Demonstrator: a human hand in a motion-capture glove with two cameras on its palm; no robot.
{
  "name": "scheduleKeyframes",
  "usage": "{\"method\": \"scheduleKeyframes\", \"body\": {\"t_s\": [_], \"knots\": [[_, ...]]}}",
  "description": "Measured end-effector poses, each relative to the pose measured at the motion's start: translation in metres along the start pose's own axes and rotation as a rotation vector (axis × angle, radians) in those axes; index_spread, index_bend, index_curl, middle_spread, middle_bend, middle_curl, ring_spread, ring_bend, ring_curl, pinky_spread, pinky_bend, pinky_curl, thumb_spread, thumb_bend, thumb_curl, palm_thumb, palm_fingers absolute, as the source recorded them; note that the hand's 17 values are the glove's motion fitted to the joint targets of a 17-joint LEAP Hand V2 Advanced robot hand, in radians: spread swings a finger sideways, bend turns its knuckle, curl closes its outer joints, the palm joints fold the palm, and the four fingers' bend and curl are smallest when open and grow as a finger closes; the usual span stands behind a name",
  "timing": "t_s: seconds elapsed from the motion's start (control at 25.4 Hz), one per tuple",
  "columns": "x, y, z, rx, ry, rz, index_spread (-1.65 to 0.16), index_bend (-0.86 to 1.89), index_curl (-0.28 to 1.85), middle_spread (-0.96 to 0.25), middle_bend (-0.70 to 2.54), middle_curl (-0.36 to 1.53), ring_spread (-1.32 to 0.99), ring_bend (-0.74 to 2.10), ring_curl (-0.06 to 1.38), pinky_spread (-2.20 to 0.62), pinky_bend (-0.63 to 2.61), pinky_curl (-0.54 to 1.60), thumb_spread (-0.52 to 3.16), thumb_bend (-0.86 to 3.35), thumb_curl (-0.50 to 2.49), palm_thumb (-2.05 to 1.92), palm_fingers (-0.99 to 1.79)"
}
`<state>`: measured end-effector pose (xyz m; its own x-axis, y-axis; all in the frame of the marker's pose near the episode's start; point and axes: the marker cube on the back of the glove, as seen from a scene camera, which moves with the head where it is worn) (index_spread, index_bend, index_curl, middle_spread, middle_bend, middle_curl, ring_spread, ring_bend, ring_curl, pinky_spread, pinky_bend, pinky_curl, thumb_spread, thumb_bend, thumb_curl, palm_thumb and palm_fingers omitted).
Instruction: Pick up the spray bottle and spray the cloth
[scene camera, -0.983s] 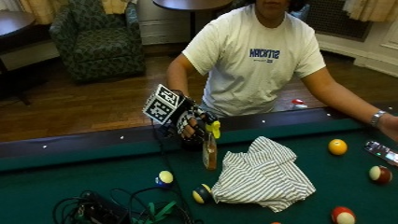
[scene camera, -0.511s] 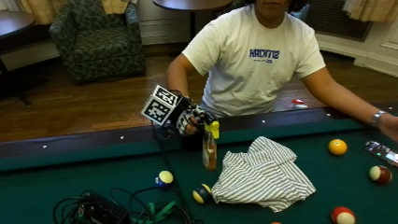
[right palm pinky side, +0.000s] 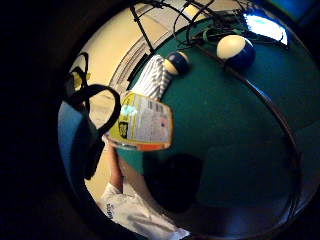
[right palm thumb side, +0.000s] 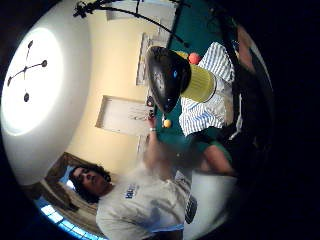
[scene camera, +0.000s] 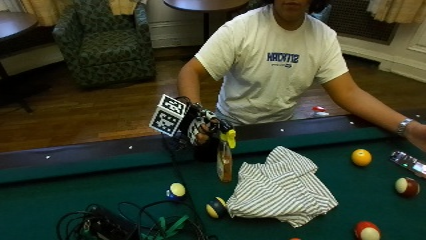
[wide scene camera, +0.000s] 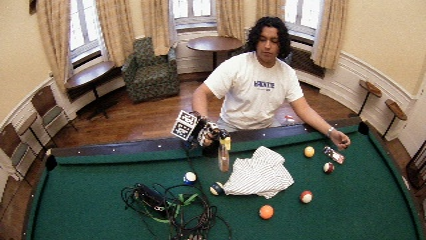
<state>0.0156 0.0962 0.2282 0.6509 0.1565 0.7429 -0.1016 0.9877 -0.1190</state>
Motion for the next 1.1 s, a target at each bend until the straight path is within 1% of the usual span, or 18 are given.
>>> {"method": "scheduleKeyframes", "body": {"t_s": [0.2, 0.43, 0.59, 0.71, 0.9, 1.1], "knots": [[0.001, 0.003, -0.002, -0.008, -0.004, -0.003, -0.3, 0.41, 0.41, -0.25, 0.53, 0.63, -0.22, 0.81, 0.55, -0.2, 0.75, 0.56, 0.55, 0.08, 0.64, 1.07, 1.14], [0.001, 0.007, -0.004, -0.012, 0.004, -0.01, -0.3, 0.33, 0.42, -0.23, 0.47, 0.61, -0.21, 0.76, 0.54, -0.24, 0.65, 0.53, 0.53, 0.01, 0.66, 1.02, 1.07], [0.0, 0.008, -0.003, -0.007, 0.011, -0.015, -0.31, 0.16, 0.4, -0.22, 0.38, 0.58, -0.19, 0.71, 0.52, -0.24, 0.63, 0.51, 0.61, -0.03, 0.65, 0.99, 0.98], [-0.001, 0.007, 0.0, -0.011, 0.022, -0.018, -0.32, 0.1, 0.38, -0.22, 0.33, 0.55, -0.18, 0.68, 0.51, -0.23, 0.6, 0.49, 0.7, -0.03, 0.63, 0.96, 0.92], [-0.006, 0.003, 0.008, -0.003, 0.008, -0.024, -0.34, 0.1, 0.34, -0.2, 0.3, 0.52, -0.17, 0.6, 0.47, -0.14, 0.5, 0.46, 0.85, -0.04, 0.59, 0.88, 0.77], [-0.01, -0.003, 0.02, 0.048, -0.03, -0.02, -0.35, 0.08, 0.31, -0.19, 0.28, 0.5, -0.16, 0.56, 0.45, -0.05, 0.44, 0.43, 0.91, -0.03, 0.55, 0.85, 0.71]]}}
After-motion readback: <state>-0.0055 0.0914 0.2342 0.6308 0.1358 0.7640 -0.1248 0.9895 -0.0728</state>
